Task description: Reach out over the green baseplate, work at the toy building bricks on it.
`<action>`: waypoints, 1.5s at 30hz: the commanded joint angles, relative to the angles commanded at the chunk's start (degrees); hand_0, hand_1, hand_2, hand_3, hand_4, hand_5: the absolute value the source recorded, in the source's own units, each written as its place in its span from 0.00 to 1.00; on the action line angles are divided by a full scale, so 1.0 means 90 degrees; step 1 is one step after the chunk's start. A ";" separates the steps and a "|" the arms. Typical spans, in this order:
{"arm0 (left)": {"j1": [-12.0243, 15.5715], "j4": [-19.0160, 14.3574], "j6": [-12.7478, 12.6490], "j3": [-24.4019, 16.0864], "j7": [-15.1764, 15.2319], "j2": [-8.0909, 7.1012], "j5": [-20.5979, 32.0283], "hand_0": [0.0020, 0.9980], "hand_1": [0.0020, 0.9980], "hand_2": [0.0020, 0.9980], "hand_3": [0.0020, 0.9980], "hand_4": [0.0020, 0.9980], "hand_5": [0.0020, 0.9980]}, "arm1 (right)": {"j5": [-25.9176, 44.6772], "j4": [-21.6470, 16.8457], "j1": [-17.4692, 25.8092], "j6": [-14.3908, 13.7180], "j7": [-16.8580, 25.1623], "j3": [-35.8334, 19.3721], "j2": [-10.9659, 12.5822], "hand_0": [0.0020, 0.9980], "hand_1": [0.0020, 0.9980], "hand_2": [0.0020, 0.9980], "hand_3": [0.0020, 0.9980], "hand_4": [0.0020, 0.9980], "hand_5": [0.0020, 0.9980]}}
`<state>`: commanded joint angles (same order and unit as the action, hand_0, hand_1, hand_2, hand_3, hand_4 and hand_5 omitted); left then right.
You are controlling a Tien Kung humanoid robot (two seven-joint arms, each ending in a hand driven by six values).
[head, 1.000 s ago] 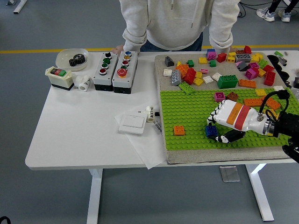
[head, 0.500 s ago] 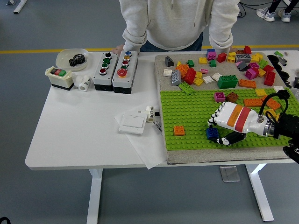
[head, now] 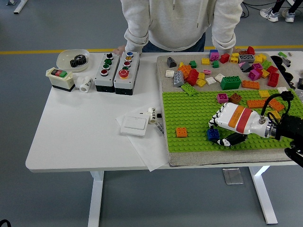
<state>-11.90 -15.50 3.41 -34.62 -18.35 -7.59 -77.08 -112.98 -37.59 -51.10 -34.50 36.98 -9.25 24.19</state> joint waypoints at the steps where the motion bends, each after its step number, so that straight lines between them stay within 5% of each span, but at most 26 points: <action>1: -0.0003 0.0000 -0.0002 0.0002 0.0000 0.0000 0.0004 0.74 0.74 0.74 0.59 0.66 0.59 | -0.0009 -0.0003 -0.0002 0.0005 0.0000 0.0002 -0.0003 0.35 0.41 0.48 0.48 0.67 0.59; 45: -0.0026 0.0000 -0.0013 0.0019 -0.0003 -0.0011 0.0007 0.74 0.74 0.74 0.60 0.66 0.59 | 0.0099 -0.0124 -0.0013 0.0377 0.0000 -0.0207 0.0043 0.35 0.44 0.50 0.54 0.88 0.52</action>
<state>-12.13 -15.50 3.29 -34.44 -18.37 -7.69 -77.01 -112.08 -38.71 -51.22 -31.10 36.98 -11.11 24.57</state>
